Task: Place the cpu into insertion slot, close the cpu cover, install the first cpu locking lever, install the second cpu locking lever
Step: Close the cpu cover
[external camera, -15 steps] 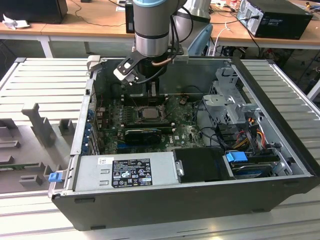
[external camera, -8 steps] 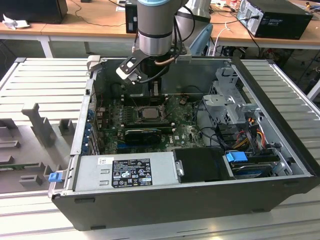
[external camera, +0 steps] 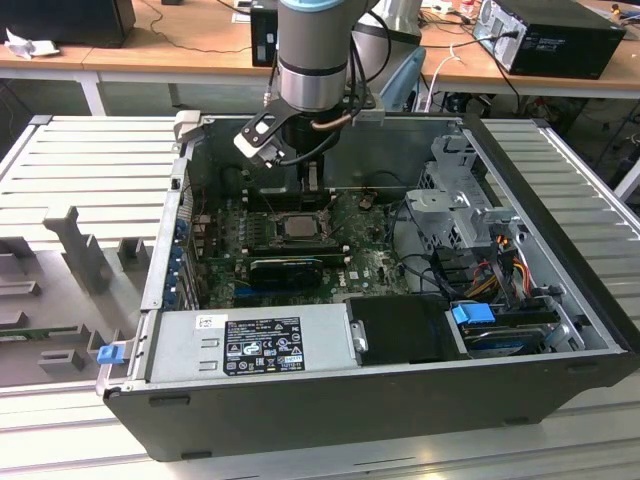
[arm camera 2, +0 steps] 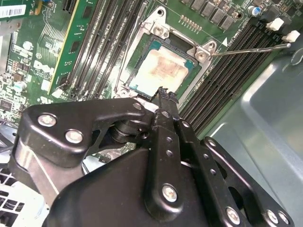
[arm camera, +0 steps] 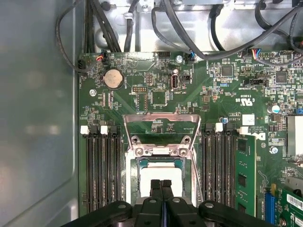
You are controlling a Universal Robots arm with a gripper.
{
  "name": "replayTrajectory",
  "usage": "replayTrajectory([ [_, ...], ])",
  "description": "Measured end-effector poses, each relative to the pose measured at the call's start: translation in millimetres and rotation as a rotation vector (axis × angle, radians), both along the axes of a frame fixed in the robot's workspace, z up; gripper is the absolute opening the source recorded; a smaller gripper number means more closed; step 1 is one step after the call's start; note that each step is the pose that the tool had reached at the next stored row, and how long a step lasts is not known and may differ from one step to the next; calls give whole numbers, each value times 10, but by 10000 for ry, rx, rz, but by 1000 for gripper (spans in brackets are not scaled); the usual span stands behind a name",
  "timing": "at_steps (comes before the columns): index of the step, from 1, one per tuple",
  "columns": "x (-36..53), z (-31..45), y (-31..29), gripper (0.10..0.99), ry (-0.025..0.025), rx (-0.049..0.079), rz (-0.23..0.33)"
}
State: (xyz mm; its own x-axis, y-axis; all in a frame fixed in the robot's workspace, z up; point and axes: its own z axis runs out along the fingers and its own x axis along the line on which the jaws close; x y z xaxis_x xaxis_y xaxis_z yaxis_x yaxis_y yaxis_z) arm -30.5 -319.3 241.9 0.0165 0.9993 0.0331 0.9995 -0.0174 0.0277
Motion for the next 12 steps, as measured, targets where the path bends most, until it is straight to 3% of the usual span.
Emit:
replayTrajectory([
  [12, 0, 61, 27, 106, -1, -6, -18],
])
